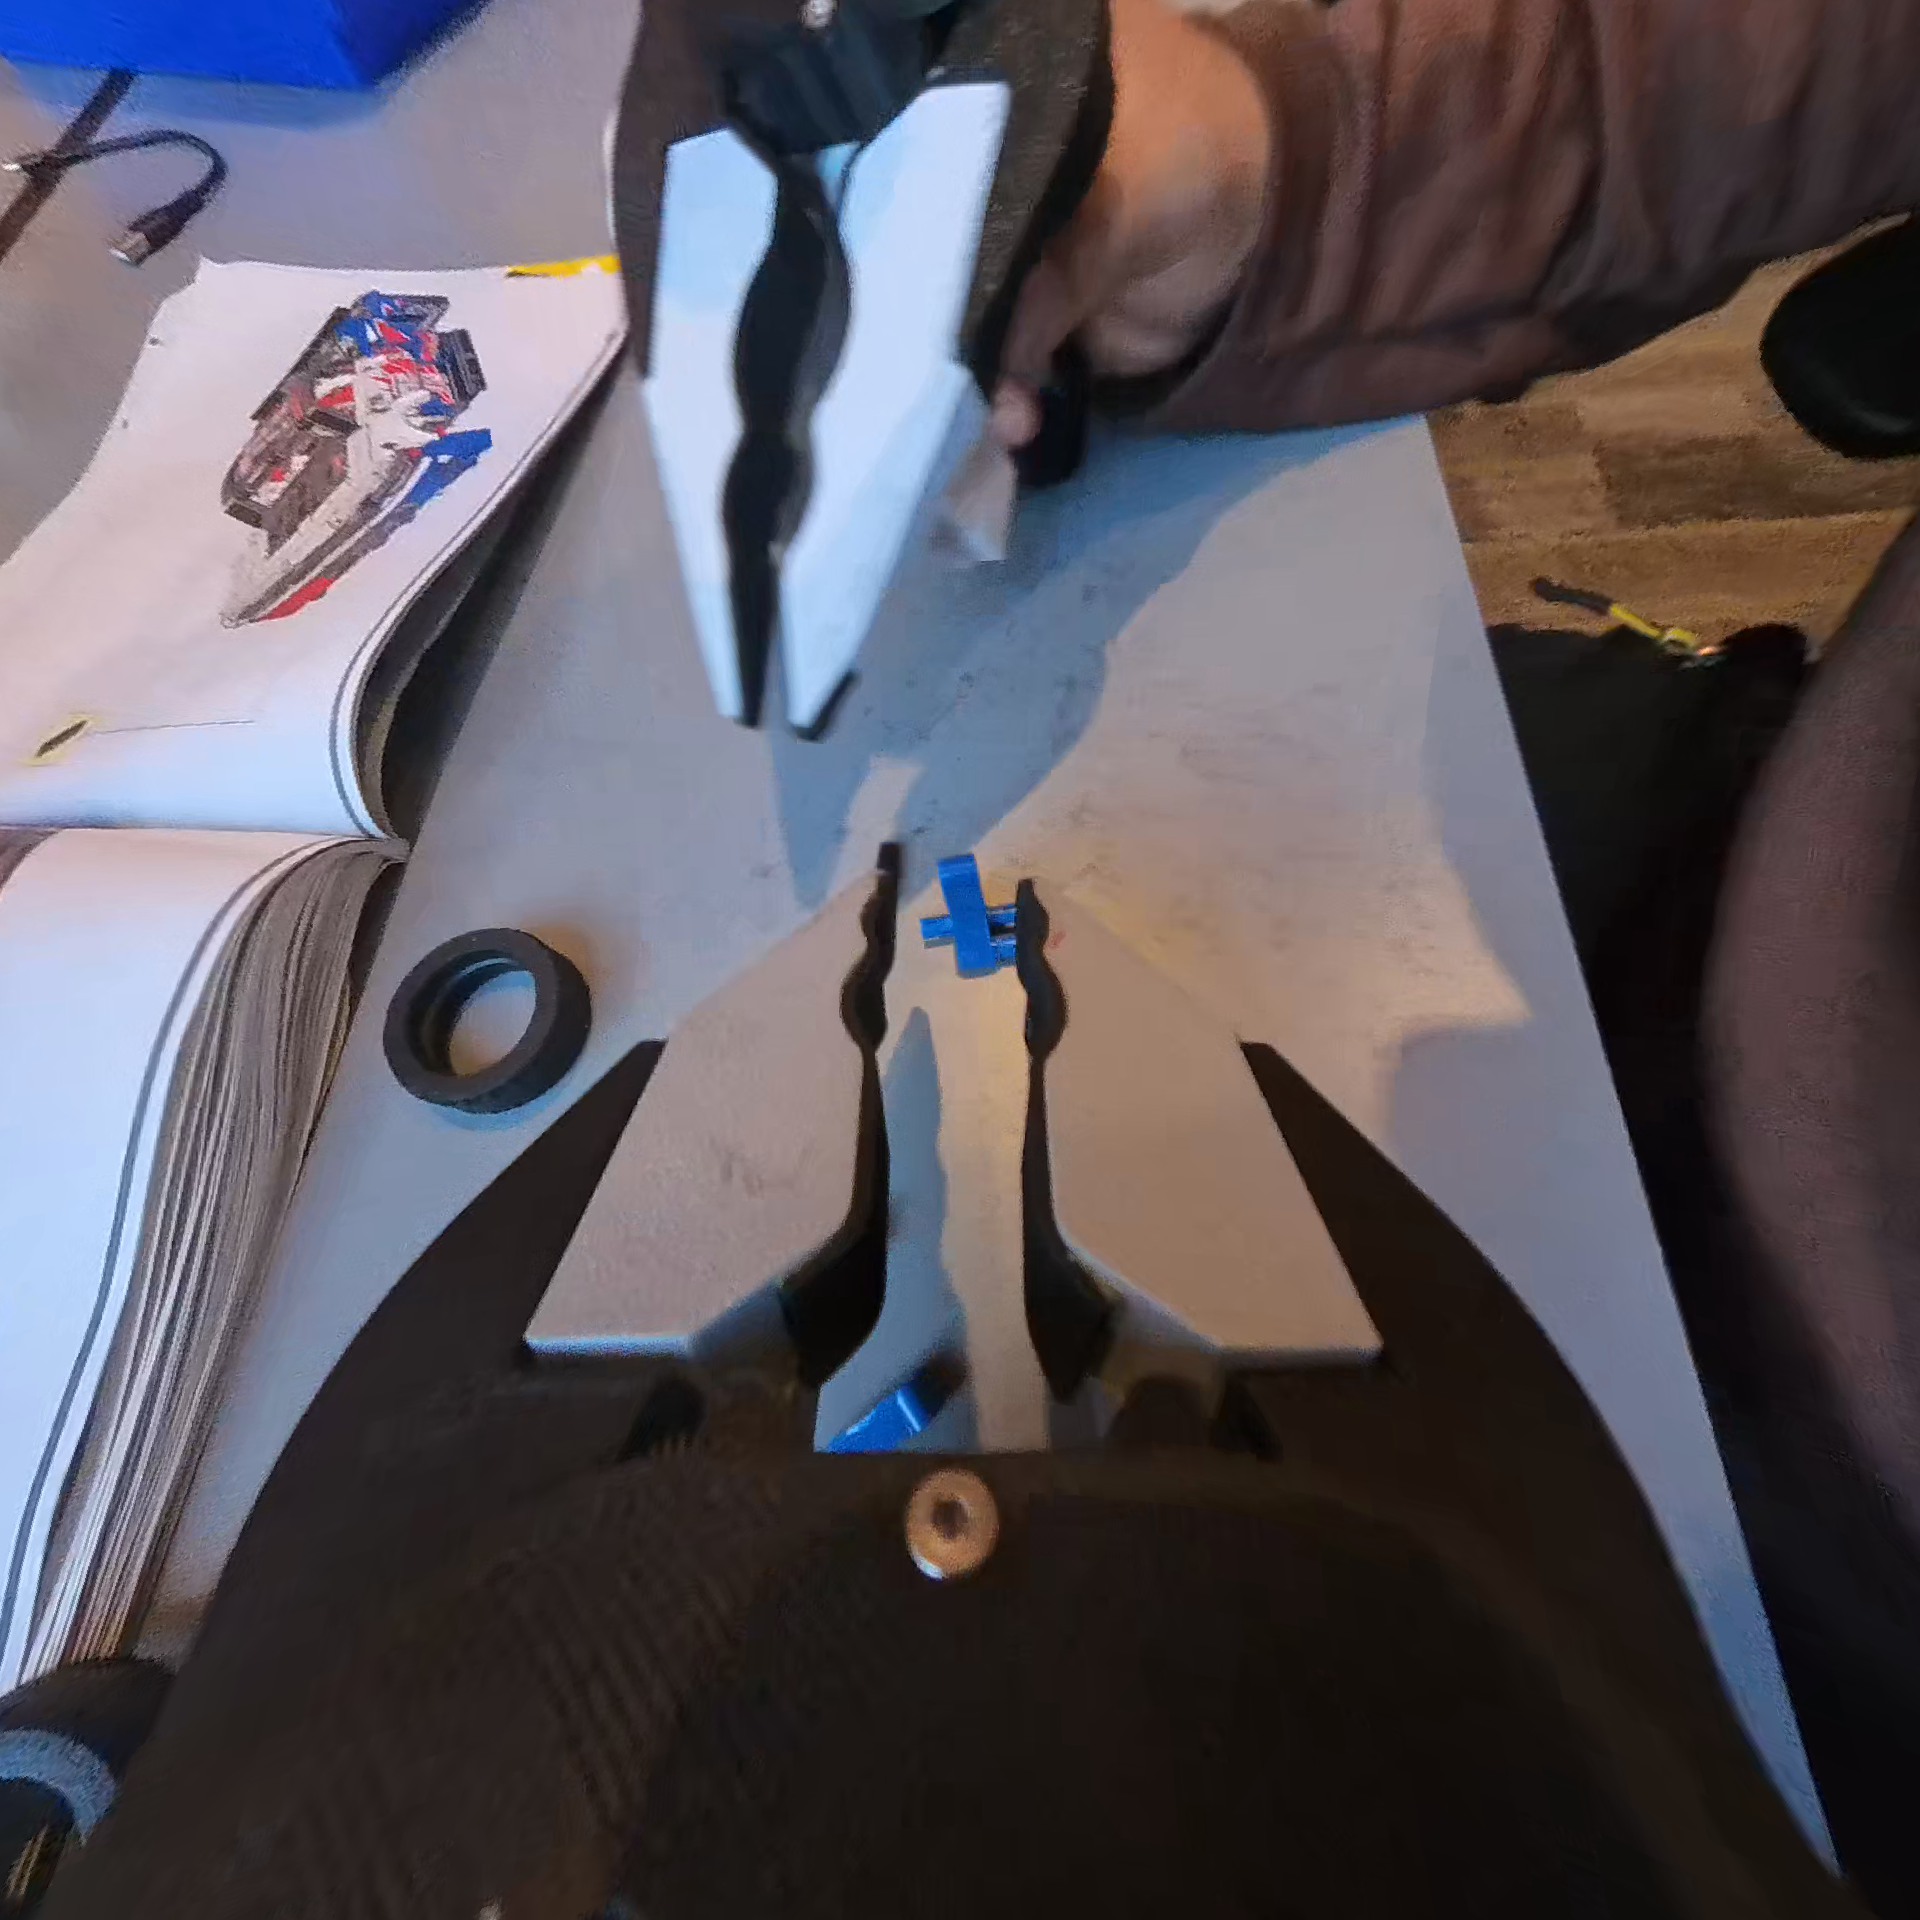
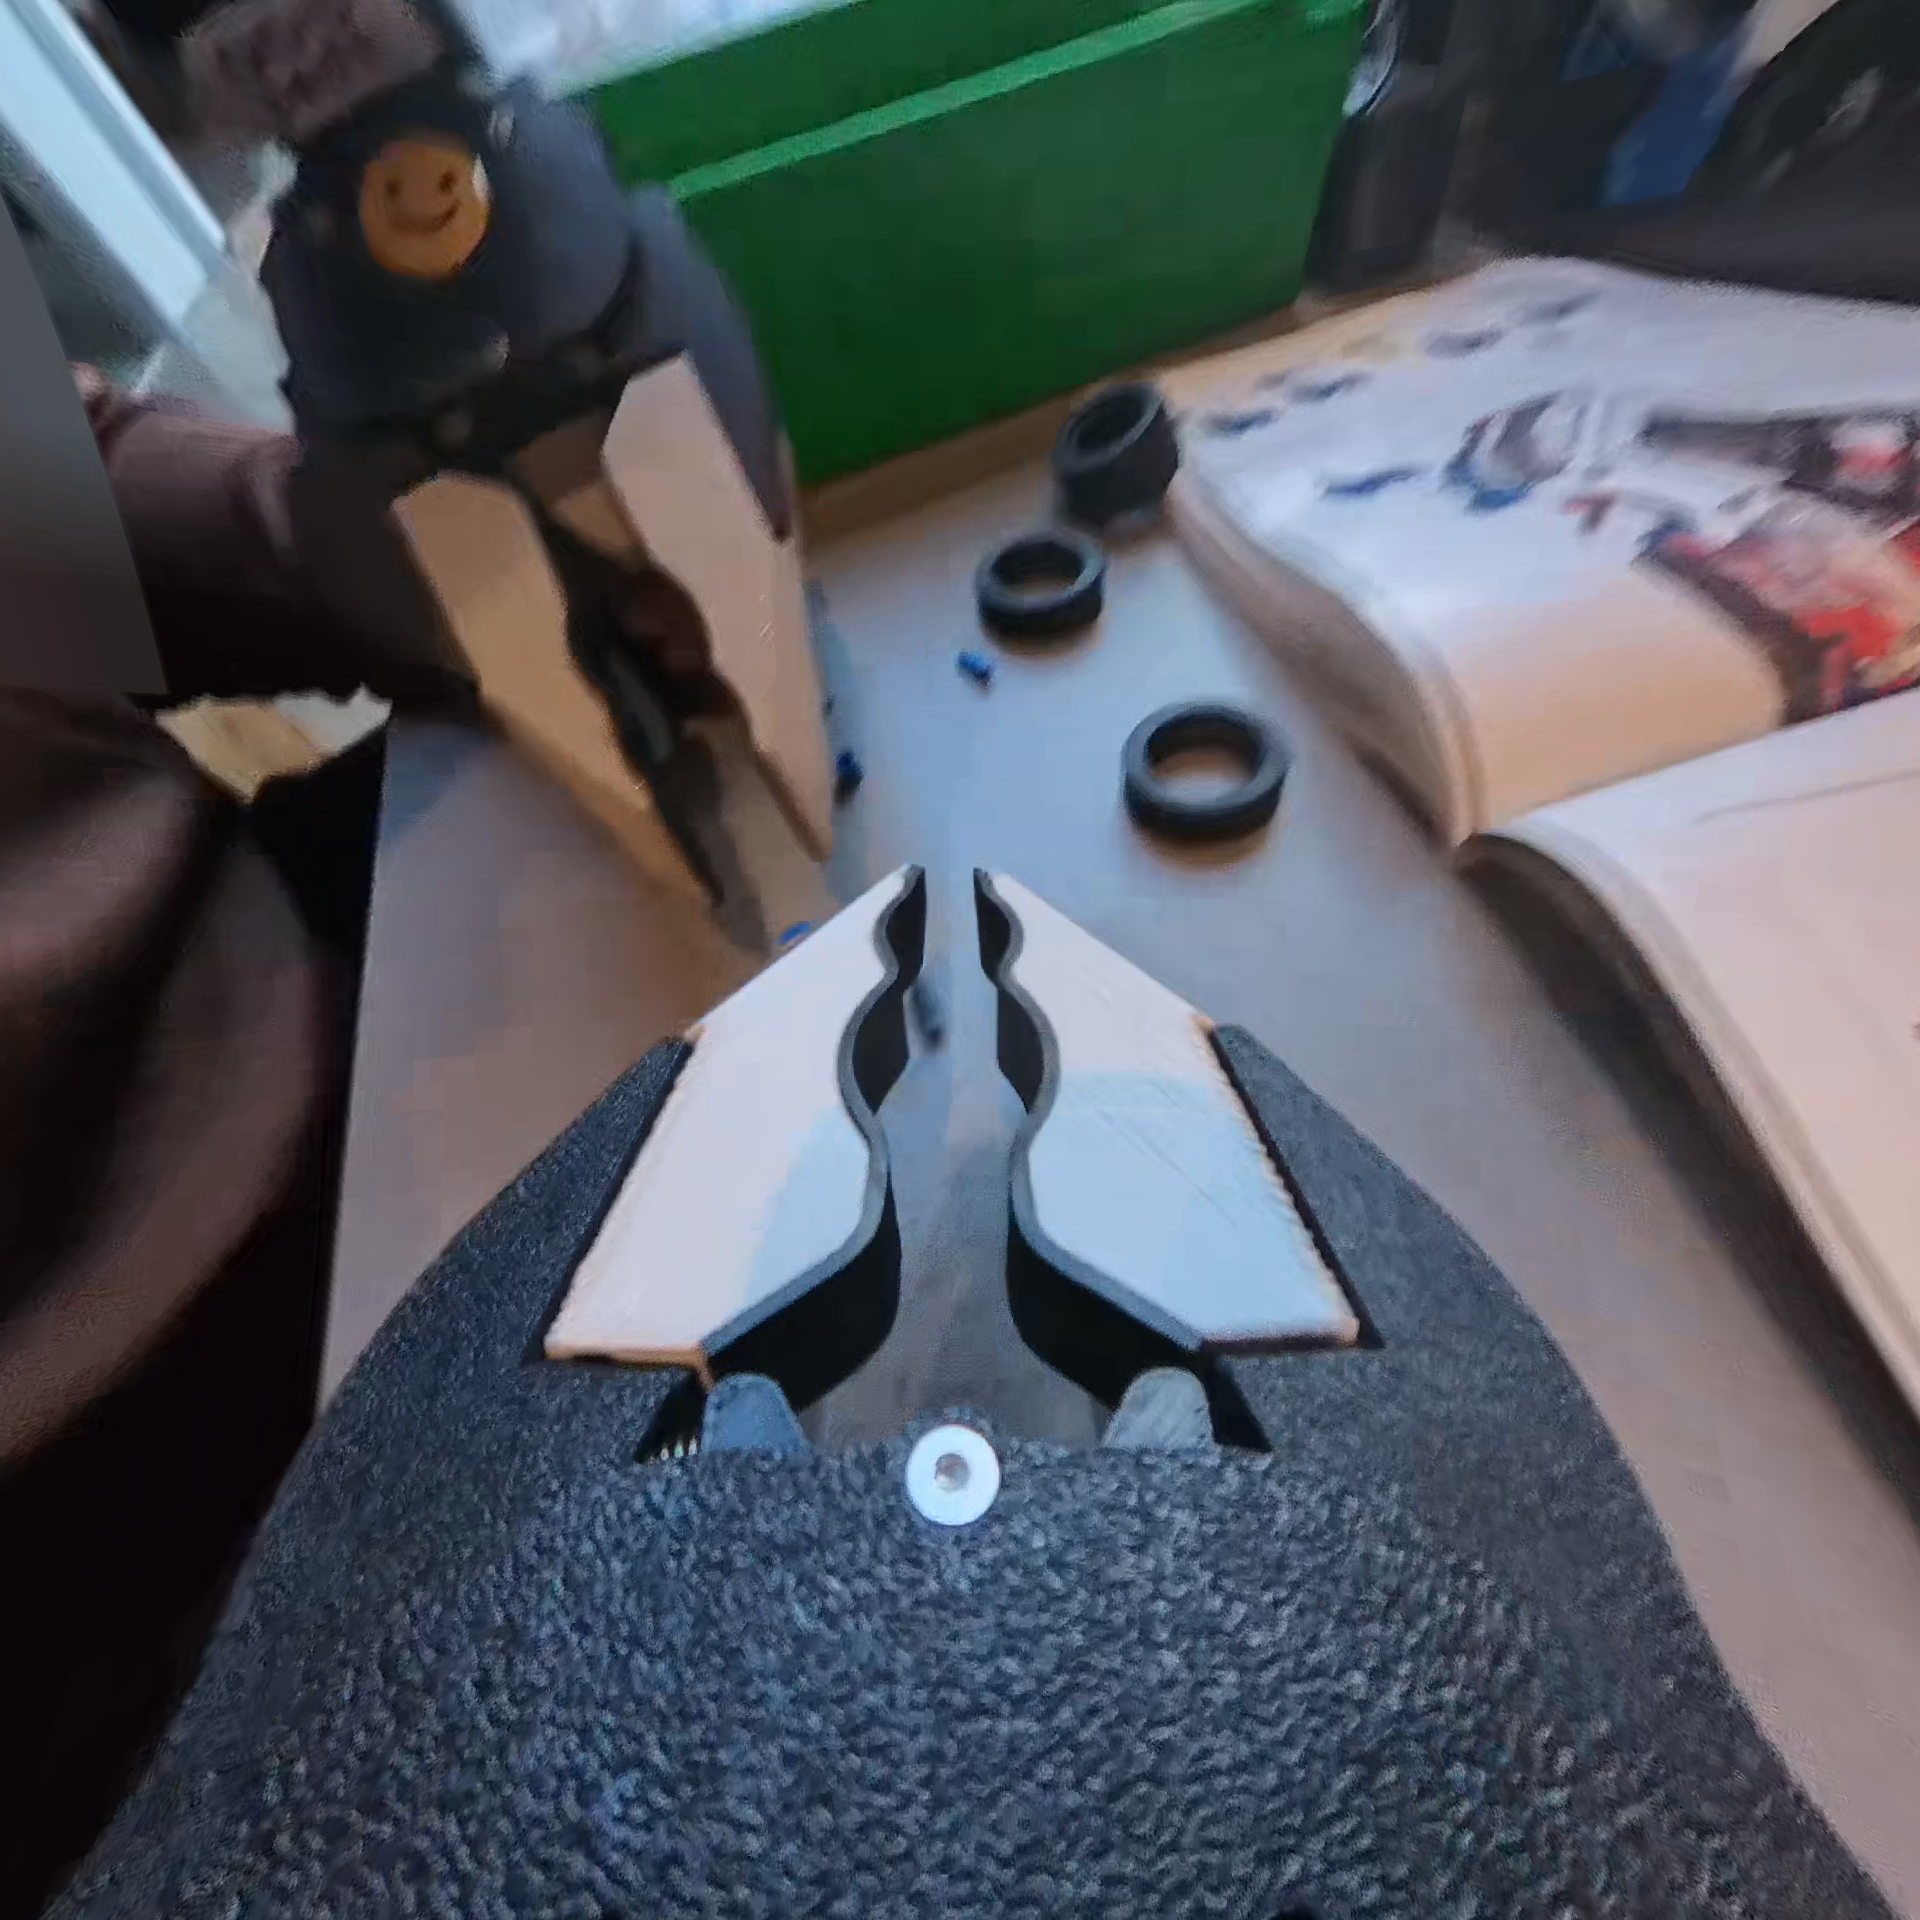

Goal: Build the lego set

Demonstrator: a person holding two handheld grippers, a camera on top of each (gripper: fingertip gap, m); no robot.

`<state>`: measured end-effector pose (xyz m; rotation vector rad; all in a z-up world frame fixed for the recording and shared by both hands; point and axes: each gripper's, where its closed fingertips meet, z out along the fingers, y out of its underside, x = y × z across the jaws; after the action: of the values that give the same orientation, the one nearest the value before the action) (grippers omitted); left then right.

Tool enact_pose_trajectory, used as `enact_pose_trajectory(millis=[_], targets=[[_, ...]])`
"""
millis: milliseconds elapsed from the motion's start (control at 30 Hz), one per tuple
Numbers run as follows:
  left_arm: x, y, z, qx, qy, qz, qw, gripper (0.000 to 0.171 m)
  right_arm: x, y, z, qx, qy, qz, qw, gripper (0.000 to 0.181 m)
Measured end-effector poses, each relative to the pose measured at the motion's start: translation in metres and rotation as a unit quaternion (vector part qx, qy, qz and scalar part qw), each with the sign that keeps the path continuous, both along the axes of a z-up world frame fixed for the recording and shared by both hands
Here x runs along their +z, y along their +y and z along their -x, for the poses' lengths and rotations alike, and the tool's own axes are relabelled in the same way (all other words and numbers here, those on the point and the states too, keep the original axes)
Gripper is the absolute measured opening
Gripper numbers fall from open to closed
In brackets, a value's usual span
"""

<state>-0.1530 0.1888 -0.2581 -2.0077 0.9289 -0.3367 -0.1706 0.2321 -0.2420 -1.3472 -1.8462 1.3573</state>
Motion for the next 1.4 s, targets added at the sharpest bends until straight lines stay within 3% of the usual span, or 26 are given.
enact_pose_trajectory(millis=[167,367,567,867,1133,1400], targets=[[-0.015,0.001,-0.003,-0.004,0.036,0.015,0.999,0.018,-0.023,-0.024,-0.029,0.02,-0.052,-0.06,0.997,0.008],[-0.031,0.003,0.006,0.004,0.107,0.015,0.994,0.016,-0.044,-0.042,-0.022,0.05,-0.107,-0.109,0.987,0.009],[-0.026,-0.005,0.019,0.002,0.103,0.014,0.995,0.019,-0.046,-0.064,-0.016,0.074,-0.11,-0.121,0.984,0.008],[-0.005,-0.013,0.009,-0.025,0.026,0.01,0.999,0.019,-0.042,-0.017,-0.02,0.006,-0.109,-0.12,0.987,0.012],[-0.015,-0.008,0.0,-0.038,0.043,0.03,0.998,0.017,-0.055,-0.019,-0.01,0.069,-0.132,-0.149,0.978,0.005],[-0.026,-0.003,-0.002,-0.025,0.057,0.038,0.997,0.004,-0.05,-0.019,-0.005,0.065,-0.109,-0.145,0.981,0.005]])
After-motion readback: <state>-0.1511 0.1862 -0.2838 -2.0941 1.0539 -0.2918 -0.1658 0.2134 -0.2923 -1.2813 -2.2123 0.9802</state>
